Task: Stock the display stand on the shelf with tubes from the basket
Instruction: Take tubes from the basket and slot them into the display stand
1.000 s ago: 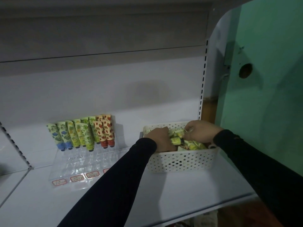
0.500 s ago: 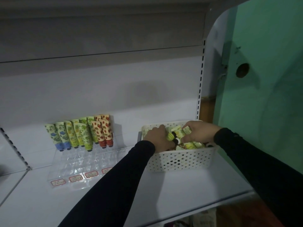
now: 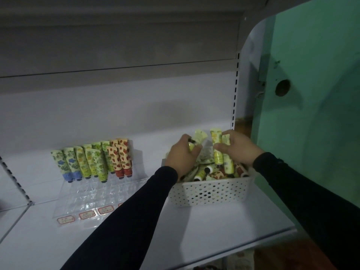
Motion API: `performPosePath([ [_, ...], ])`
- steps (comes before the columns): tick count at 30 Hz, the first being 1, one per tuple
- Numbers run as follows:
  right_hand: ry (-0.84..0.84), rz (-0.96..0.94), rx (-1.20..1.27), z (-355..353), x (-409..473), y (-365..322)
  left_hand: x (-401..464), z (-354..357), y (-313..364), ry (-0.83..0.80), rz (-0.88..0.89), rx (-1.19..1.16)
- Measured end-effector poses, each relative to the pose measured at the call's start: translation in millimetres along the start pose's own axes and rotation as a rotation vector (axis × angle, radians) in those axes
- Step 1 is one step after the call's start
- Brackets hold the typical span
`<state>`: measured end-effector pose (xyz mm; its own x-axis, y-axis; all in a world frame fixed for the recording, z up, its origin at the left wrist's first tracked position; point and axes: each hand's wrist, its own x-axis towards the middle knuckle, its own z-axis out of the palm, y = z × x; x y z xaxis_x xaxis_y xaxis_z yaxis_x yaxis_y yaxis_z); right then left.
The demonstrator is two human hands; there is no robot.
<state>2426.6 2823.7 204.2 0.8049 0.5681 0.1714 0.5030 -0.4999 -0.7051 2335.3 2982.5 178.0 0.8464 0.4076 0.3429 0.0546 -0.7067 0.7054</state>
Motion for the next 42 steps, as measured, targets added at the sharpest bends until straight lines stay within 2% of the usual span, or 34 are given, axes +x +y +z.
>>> performPosePath([
  [2, 0.057, -0.018, 0.094, -2, -1, -7, 2, -7, 8, 0.106, -0.041, -0.241],
  [4, 0.073, -0.04, 0.16, -1, -4, -16, -1, -16, 14, 0.135, -0.111, -0.45],
  [8, 0.016, -0.095, 0.228, 10, -11, -40, -12, -31, 13, 0.028, -0.234, -0.66],
  [11, -0.031, -0.133, 0.265, 23, -15, -57, -25, -45, 4, -0.012, -0.254, -0.763],
  [16, -0.137, -0.166, 0.274, 50, -25, -88, -56, -77, -12, -0.019, -0.28, -0.815],
  [19, -0.219, -0.213, 0.238, 71, -30, -102, -82, -97, -18, 0.015, -0.286, -0.891],
  [22, -0.269, -0.21, 0.243, 91, -35, -117, -87, -108, -49, 0.119, -0.348, -0.928],
  [24, -0.309, -0.202, 0.274, 104, -37, -124, -94, -118, -63, 0.099, -0.355, -0.897],
  [28, -0.276, -0.191, 0.271, 119, -36, -134, -112, -138, -93, 0.112, -0.349, -0.855],
  [31, -0.259, -0.151, 0.415, 127, -36, -142, -126, -154, -116, 0.202, -0.368, -0.881],
  [38, -0.282, -0.064, 0.453, 151, -32, -155, -154, -178, -165, 0.496, -0.405, -0.871],
  [42, -0.329, -0.135, 0.203, 153, -28, -156, -159, -180, -181, 0.658, -0.408, -0.819],
])
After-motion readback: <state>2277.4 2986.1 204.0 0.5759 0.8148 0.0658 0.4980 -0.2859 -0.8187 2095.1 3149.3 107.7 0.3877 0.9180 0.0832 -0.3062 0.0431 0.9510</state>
